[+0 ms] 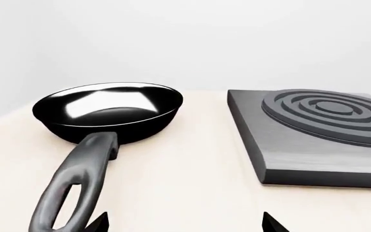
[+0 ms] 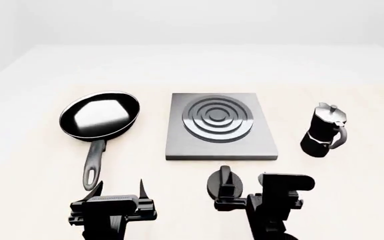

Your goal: Turn on the stove and put the frying pan on it.

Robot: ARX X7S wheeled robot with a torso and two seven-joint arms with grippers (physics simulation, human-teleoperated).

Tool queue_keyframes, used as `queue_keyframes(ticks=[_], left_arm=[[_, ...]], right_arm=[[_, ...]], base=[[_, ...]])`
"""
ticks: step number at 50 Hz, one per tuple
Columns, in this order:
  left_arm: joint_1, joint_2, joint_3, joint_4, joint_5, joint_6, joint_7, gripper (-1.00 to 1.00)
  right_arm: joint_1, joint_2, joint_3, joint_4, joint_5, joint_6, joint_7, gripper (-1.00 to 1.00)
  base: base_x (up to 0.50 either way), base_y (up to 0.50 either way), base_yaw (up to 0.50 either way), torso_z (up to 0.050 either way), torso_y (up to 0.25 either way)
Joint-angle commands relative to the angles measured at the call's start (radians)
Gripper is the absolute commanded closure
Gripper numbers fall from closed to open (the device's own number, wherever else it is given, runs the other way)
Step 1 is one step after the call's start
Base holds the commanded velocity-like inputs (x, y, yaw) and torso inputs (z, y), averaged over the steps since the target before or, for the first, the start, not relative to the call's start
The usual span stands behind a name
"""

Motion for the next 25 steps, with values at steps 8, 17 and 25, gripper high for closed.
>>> queue_keyframes(ticks=[8, 17, 25], left_arm=[[-0.002, -0.007, 0.01, -0.004, -0.01, 0.005, -0.01, -1.0], [-0.003, -0.011, 0.014, -0.005, -0.014, 0.005, -0.015, -1.0], [0.001, -0.016, 0.019, 0.004, -0.017, 0.002, -0.02, -1.0]], right_arm=[[0.086, -0.026, 0.009, -0.029, 0.106, 0.199, 0.029, -1.0], [0.117, -0.031, 0.004, 0.018, 0.135, 0.257, 0.038, -1.0], [0.137, -0.039, 0.009, 0.032, 0.159, 0.321, 0.072, -1.0]], base=[[0.0, 0.0, 0.0, 0.0, 0.0], [0.0, 0.0, 0.0, 0.0, 0.0], [0.0, 0.0, 0.0, 0.0, 0.0]])
